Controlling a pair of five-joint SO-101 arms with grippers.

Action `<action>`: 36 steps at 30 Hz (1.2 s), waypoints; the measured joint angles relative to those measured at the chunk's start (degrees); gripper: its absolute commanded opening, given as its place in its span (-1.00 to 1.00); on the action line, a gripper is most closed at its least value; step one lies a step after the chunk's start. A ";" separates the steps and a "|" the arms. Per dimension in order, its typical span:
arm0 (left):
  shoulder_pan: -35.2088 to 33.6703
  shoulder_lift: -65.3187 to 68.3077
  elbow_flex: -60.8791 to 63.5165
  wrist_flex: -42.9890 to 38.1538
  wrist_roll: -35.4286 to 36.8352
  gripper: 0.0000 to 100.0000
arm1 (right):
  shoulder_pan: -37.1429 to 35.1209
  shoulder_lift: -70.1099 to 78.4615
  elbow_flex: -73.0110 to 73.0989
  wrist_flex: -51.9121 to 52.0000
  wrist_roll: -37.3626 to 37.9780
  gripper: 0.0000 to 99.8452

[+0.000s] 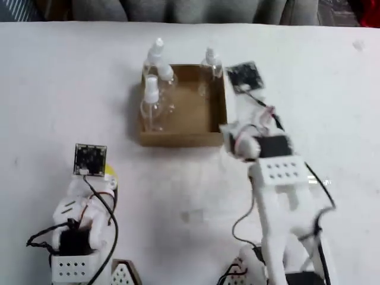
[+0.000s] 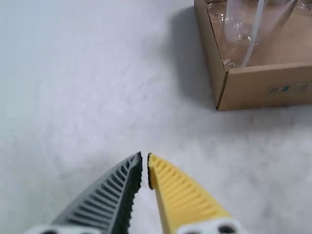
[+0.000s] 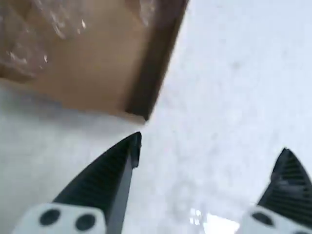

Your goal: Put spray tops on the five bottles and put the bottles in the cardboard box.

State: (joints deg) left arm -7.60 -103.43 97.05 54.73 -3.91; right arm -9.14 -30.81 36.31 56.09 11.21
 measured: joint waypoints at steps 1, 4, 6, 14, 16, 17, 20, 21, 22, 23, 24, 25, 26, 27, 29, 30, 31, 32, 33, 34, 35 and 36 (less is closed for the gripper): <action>0.00 0.00 0.00 0.00 0.00 -0.95 | 1.67 -1.67 0.00 3.34 0.35 -0.28; 0.00 0.00 0.00 0.00 0.00 -0.95 | 8.53 -5.71 0.00 10.55 0.53 -0.28; 0.00 0.00 0.00 0.00 0.00 -0.95 | 13.80 -6.86 0.00 13.36 0.53 -0.28; 0.00 0.00 0.00 0.09 0.00 -0.96 | 30.68 -5.01 0.00 15.65 -8.70 -0.32; 0.00 0.00 0.00 0.09 0.00 -0.96 | 31.74 -3.43 0.00 15.65 -14.86 -0.22; 0.00 0.00 0.00 0.09 0.00 -0.96 | 31.91 -2.73 0.00 15.65 -18.20 -0.18; 0.00 0.00 0.00 0.09 0.00 -0.96 | 32.26 -0.88 0.00 15.65 -29.54 -0.13; 0.00 0.00 0.00 0.09 0.00 -0.96 | 32.26 -0.09 0.00 15.65 -33.49 -0.14; 0.00 0.00 0.00 0.09 0.00 -0.96 | 32.26 0.79 0.00 15.65 -37.19 -0.16; 0.00 0.00 0.00 0.09 0.00 -0.96 | 32.26 1.67 0.00 15.38 -40.62 -0.18; 0.00 0.00 0.00 0.09 0.00 -0.96 | 32.26 2.55 0.00 14.77 -43.69 -0.22; 0.00 0.00 0.00 0.09 0.00 -0.96 | 32.26 3.78 0.00 13.80 -46.77 -0.25; 0.00 0.00 0.00 0.09 0.00 -0.96 | 32.26 5.10 0.00 12.57 -49.41 -0.29; 0.00 0.00 0.00 0.09 0.00 -0.96 | 32.26 6.51 0.00 10.99 -51.78 -0.31; 0.00 0.00 0.00 0.09 0.00 -0.96 | 32.26 9.67 0.00 7.12 -55.21 -0.35; 0.00 0.00 0.00 0.09 0.00 -0.96 | 32.26 11.25 0.00 4.92 -56.35 -0.34; 0.00 0.00 0.00 0.09 0.00 -0.96 | 32.26 12.92 0.00 2.37 -57.14 -0.33; 0.00 0.00 0.00 0.09 0.00 -0.96 | 32.26 14.86 0.00 0.18 -57.67 -0.33; 0.00 0.00 0.00 0.09 0.00 -0.96 | 32.26 16.70 0.00 -1.67 -58.02 -0.32; 0.00 0.00 0.00 0.09 0.00 -0.96 | 32.26 18.64 0.00 -2.99 -58.20 -0.32; 0.00 0.00 0.00 0.09 0.00 -0.96 | 32.26 20.48 0.00 -4.22 -58.29 -0.32; 0.00 0.00 0.00 0.09 0.00 -0.96 | 32.26 22.33 0.00 -5.36 -58.29 -0.33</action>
State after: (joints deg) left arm -7.60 -103.43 97.05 54.81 -3.91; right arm 23.12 -8.48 36.31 50.73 -47.08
